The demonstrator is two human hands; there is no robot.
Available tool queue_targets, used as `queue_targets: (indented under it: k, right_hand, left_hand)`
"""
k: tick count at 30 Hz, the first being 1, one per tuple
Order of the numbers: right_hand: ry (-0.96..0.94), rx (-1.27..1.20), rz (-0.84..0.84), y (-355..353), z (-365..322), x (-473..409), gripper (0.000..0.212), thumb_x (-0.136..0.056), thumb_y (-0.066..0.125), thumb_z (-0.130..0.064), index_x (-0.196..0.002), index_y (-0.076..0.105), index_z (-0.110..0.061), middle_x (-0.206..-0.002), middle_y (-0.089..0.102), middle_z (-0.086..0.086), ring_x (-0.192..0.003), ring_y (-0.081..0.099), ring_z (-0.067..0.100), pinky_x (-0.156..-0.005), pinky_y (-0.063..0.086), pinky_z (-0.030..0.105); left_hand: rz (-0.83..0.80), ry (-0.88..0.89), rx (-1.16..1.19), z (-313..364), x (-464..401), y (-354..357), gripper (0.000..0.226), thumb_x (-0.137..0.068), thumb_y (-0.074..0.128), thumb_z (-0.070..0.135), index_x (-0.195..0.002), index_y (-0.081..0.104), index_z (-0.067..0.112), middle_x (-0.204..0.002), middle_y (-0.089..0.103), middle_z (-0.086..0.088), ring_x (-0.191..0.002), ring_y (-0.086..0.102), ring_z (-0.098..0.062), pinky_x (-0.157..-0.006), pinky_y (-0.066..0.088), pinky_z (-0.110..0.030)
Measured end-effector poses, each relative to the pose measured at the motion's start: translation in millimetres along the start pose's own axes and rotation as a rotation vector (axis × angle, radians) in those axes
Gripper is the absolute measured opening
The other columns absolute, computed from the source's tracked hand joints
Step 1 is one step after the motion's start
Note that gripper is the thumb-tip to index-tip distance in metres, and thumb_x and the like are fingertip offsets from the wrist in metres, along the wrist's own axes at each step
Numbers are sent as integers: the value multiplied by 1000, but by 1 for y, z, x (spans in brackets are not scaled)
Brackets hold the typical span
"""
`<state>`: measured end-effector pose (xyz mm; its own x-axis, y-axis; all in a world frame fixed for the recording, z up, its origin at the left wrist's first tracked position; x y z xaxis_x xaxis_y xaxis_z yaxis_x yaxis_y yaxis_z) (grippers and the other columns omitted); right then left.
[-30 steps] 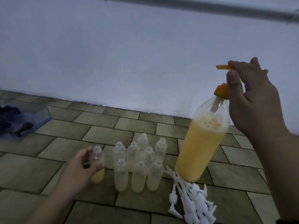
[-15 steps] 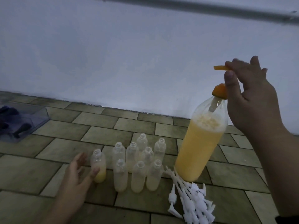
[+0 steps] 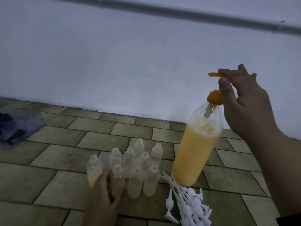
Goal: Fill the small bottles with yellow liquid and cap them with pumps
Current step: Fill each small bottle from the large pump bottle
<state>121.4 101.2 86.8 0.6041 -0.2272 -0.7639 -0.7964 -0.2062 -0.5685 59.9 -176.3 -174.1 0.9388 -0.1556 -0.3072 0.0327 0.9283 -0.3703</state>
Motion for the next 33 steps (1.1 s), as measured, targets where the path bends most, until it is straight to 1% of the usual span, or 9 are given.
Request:
queue_targets:
  k: [3,8,12,14,17,22,27,30,33]
  right_hand:
    - [-3,-10,6,0,1,-2,47,-99,30,-47,-133,51,-22,-143,47,-3,-138,16,1,-108,0,10]
    - [-26,-37,15,6,1,0,44,-100,32,-40,-136,48,-19,-147,41,-1,-136,12,-2,-107,-3,5]
    - [-32,-51,30,8,1,3,46,-101,28,-40,-137,47,-18,-145,43,-1,-142,15,6,-109,-2,6]
    - [-20,-56,27,7,1,3,47,-100,25,-41,-136,47,-20,-144,44,-2,-143,17,10,-109,-1,7]
    - [-9,-31,24,5,1,4,49,-100,22,-44,-137,46,-23,-145,43,-3,-143,17,10,-109,0,11]
    - [18,2,17,4,0,3,54,-96,20,-51,-138,44,-26,-147,36,-10,-142,11,6,-111,4,23]
    - [-3,-19,29,3,-1,2,50,-98,24,-46,-136,47,-24,-144,43,-6,-135,13,-2,-109,2,16]
    - [-2,-38,45,5,0,2,48,-98,26,-44,-134,50,-22,-143,46,-1,-141,20,8,-111,3,18]
    - [-2,-60,78,11,-1,5,46,-99,27,-42,-132,51,-20,-141,48,-2,-137,19,1,-110,1,13]
  left_hand:
    - [-4,-24,-4,1,-1,3,51,-76,74,17,-111,42,37,-103,55,18,-95,61,-12,-69,43,-13]
    - [156,134,43,44,0,-22,48,-69,59,66,-111,48,45,-103,63,1,-91,62,-13,-75,44,-7]
    - [269,383,25,142,-35,-38,37,-77,60,51,-110,47,38,-106,48,12,-96,56,-12,-75,45,-16]
    - [206,456,43,185,-61,-31,40,-82,65,42,-116,47,34,-112,47,10,-97,54,3,-75,46,-11]
    - [-7,420,46,225,-99,-4,43,-83,66,35,-123,50,31,-113,56,10,-93,55,1,-78,45,-13]
    - [-121,426,-43,251,-115,33,50,-84,66,35,-130,48,29,-117,56,7,-93,53,-6,-76,43,-17]
    - [-124,446,-50,259,-118,39,51,-84,66,34,-132,47,28,-120,57,6,-93,52,-7,-74,41,-13]
    - [-111,514,-157,263,-119,36,51,-86,65,34,-133,47,28,-122,57,6,-99,53,-11,-88,46,-26]
    - [-44,593,-309,268,-121,34,53,-88,61,34,-137,44,27,-132,54,4,-114,51,-17,-101,41,-38]
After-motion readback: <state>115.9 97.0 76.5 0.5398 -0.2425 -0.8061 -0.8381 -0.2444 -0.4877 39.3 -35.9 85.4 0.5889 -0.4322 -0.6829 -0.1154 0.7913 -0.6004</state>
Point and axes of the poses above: each hand's wrist, its own x-axis away from the middle knuckle, its own y-axis out of the palm, z = x × y, the point moved 4 cm from there along -x, towards the middle knuckle
